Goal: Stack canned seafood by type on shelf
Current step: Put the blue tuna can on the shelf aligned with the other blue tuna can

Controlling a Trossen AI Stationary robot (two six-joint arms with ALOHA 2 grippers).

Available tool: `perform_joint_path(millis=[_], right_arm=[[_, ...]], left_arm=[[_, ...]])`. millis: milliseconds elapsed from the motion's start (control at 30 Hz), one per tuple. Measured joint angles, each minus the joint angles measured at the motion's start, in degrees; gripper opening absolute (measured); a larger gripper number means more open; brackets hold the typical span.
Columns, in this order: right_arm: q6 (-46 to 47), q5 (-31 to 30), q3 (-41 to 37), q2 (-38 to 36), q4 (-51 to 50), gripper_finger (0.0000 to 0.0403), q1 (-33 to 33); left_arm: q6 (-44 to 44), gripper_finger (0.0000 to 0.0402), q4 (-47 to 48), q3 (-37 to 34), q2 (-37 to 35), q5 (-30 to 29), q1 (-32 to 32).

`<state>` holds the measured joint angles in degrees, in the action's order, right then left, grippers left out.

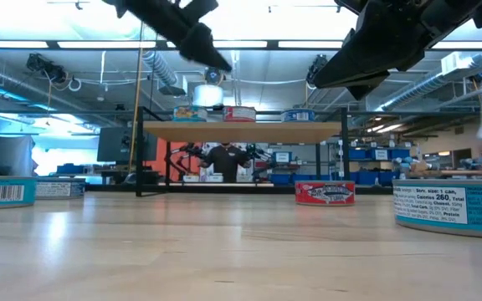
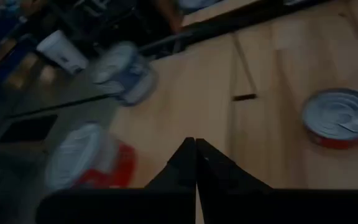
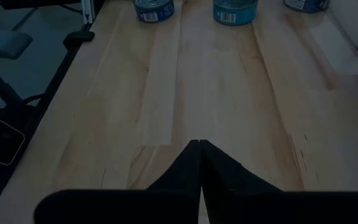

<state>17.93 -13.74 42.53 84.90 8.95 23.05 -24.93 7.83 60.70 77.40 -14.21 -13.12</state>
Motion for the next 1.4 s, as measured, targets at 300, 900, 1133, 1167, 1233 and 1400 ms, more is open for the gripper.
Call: perform_joint_path(millis=[300,900,1133,1167,1233,1400], right_arm=[[-0.1,-0.02,0.02,0.0,0.02,0.0017,-0.02],[-0.1,-1.79,0.02,0.0,0.0,0.0016,-0.02],[-0.08,-1.8,0.02,0.0,-0.02,0.0014,-0.02],[-0.08,-1.8,0.02,0.0,-0.02,0.0014,-0.02],[-0.08,-1.81,0.02,0.03,-0.06,0.0014,-0.02],[0.07,-1.83,0.04,0.62,0.07,0.0014,-0.02]], left_arm=[[2.33,0.0002,-22.27,-16.5,-0.66,0.39,8.89],[6.14,0.0002,-38.08,-25.06,-0.69,5.98,19.62],[6.16,0.0005,-39.06,-25.06,0.26,5.99,20.36],[6.16,0.0005,-39.39,-25.06,0.44,5.98,20.36],[6.16,0.0006,-39.16,-25.06,0.55,5.98,20.36],[6.16,0.0006,-39.17,-25.06,0.99,6.26,20.36]])
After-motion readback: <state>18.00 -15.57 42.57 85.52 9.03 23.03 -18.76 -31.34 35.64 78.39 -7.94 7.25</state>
